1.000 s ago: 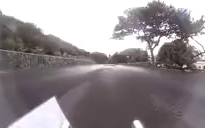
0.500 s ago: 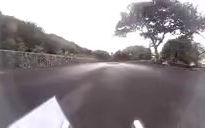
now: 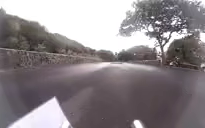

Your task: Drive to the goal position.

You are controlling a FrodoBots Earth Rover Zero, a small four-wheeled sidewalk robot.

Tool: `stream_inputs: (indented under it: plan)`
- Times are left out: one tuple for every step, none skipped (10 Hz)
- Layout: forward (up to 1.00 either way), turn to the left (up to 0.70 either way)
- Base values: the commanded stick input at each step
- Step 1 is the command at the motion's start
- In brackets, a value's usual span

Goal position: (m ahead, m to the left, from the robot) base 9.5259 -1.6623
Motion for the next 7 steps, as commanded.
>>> stream_inputs:
  plan:
    - [1.00,0.00]
    - [1.00,0.00]
    - [1.00,0.00]
    - [1.00,0.00]
    - [1.00,0.00]
    - [1.00,0.00]
    - [1.00,0.00]
